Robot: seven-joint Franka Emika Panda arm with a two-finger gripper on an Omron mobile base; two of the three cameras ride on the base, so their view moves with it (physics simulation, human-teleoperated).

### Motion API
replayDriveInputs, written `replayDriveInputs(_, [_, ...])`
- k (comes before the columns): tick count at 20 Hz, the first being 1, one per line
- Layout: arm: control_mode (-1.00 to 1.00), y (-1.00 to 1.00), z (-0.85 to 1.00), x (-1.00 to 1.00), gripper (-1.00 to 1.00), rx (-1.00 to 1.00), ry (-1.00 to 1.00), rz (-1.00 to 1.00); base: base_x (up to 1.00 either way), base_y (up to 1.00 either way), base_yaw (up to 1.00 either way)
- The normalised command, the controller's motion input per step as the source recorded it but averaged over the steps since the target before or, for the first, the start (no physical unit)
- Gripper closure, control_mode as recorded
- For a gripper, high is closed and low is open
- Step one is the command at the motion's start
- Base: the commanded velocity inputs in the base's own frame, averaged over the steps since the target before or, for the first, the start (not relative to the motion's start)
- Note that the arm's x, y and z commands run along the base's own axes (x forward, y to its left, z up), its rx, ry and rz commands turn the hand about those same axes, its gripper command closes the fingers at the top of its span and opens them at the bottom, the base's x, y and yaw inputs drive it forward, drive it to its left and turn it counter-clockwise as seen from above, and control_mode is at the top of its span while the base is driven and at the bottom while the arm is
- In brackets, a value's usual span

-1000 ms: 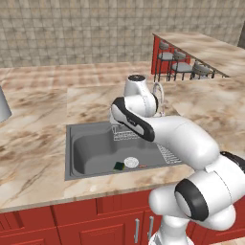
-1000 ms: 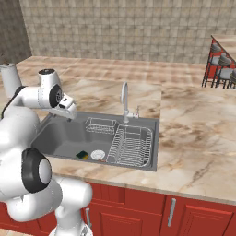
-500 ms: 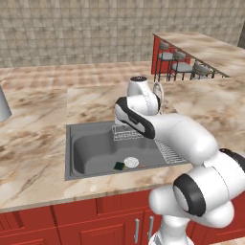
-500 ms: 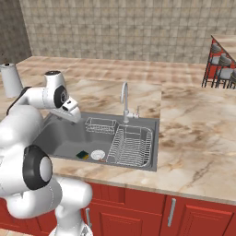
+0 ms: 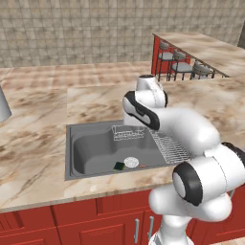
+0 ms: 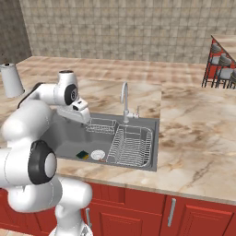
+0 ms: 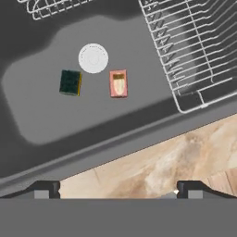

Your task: Pick up the bar soap and sponge from the sink, and place them back in the cabinet, and close the cabinet door.

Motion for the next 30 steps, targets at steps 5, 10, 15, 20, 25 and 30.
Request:
replayDriveInputs(5, [-1.00, -0.17, -0.11, 0.00, -1.00, 0.00, 0.17, 0.00, 0.00, 0.00, 0.00])
replayDriveInputs(10, [-1.00, -0.01, -0.18, -0.03, -1.00, 0.00, 0.12, 0.00, 0.00, 0.00, 0.00])
replayDriveInputs(15, [-1.00, 0.00, -0.26, -0.08, -1.00, 0.00, 0.03, 0.00, 0.00, 0.00, 0.00])
replayDriveInputs(20, [-1.00, 0.00, -0.18, -0.03, -1.00, 0.00, -0.01, 0.00, 0.00, 0.00, 0.00])
replayDriveInputs(25, [-1.00, -0.02, -0.18, 0.00, -1.00, 0.00, -0.12, 0.01, 0.00, 0.00, 0.00])
replayDriveInputs(30, [-1.00, -0.08, -0.21, 0.00, -1.00, 0.00, -0.15, 0.04, 0.00, 0.00, 0.00])
